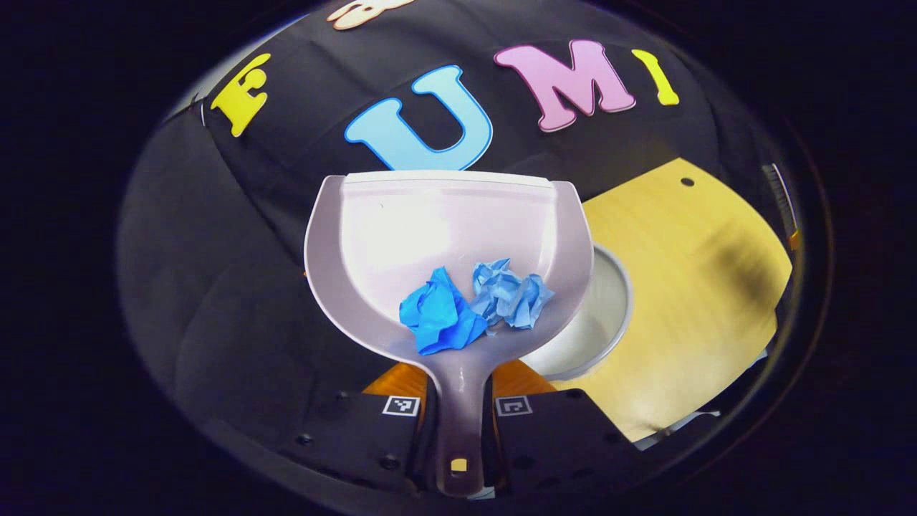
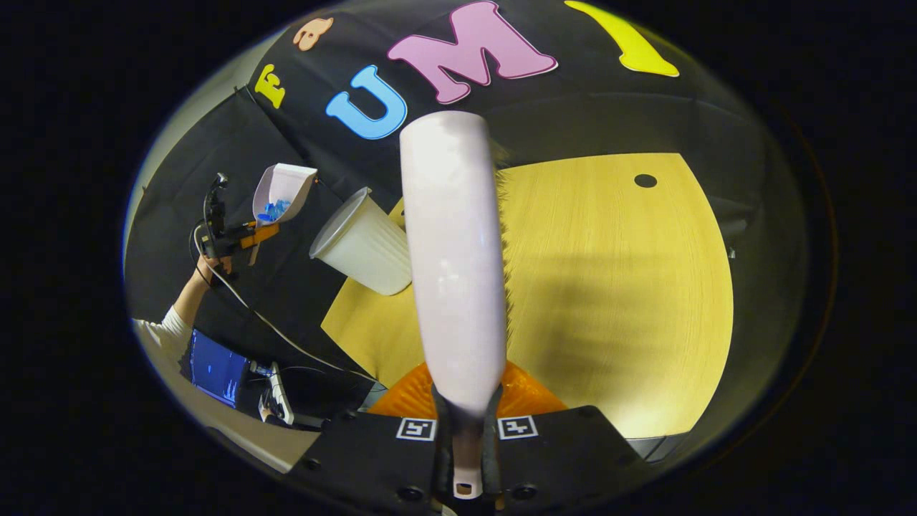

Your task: Pick up the small broom and dustpan from the desktop, sweep the trash into the dustpan with the broom, and then empty the trash into the garbage bin.

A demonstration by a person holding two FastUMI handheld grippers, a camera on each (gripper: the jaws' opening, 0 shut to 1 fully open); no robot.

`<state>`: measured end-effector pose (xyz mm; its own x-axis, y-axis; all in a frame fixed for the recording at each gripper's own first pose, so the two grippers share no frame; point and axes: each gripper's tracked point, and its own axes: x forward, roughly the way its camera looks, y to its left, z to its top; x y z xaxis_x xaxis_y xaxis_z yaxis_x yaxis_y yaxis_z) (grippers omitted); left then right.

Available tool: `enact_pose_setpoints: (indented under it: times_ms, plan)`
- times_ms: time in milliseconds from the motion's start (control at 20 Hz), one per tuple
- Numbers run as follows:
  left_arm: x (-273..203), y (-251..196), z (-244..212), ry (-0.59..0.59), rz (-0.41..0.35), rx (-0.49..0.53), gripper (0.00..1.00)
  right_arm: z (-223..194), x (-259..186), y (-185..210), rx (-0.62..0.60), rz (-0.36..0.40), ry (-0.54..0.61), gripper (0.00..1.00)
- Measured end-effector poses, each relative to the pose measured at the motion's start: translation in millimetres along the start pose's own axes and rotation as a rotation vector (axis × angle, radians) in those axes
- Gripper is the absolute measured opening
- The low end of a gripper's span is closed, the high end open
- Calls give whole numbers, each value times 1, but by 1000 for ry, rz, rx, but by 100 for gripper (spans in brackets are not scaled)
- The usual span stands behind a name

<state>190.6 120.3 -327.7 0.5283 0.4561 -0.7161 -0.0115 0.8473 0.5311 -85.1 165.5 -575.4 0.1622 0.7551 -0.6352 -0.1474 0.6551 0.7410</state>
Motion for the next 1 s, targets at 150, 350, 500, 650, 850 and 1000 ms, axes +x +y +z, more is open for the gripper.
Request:
enact_pose_setpoints:
  times_ms: [150,350,500,650,850,1000]
  plan:
    - [-8,9,4,127,98,96,22,-15,-1,-11,-7,-27,29,16]
    - [-1,14,-8,189,191,218,23,-27,-3,-16,15,-28,46,17]
    - [0,23,-14,221,265,339,22,-33,-3,-20,22,-40,50,16]
    - [0,28,-17,242,308,433,22,-37,-3,-21,26,-45,55,16]
    - [1,38,-20,242,363,528,23,-37,-2,-22,31,-57,55,16]
    - [-1,44,-16,233,406,590,23,-35,0,-21,30,-62,53,16]
